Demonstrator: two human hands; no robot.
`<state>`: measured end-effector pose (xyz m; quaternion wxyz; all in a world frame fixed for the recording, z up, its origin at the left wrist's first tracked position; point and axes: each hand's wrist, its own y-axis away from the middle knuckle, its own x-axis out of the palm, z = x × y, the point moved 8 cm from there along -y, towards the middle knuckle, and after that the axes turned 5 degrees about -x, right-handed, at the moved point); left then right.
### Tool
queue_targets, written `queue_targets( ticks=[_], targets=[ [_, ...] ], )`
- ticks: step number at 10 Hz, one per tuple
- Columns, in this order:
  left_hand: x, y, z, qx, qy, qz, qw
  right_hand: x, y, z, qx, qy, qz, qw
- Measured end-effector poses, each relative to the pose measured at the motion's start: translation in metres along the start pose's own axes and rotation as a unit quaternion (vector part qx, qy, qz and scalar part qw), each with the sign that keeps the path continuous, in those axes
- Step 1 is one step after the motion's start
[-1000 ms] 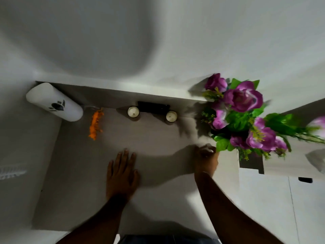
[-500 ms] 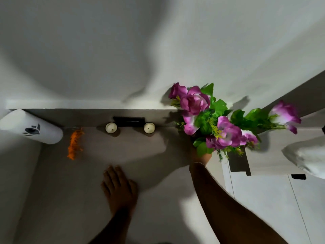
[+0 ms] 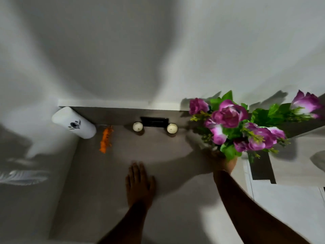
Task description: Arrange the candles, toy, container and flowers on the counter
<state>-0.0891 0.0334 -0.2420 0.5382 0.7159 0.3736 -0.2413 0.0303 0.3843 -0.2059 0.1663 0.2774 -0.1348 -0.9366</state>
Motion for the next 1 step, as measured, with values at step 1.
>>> queue_targets(
  ticks=[1],
  targets=[
    [-0.0034, -0.0095, -0.0004, 0.012, 0.048, 0.055, 0.997, 0.0162, 0.0494, -0.0058, 0.007, 0.11, 0.002, 0.994]
  ],
)
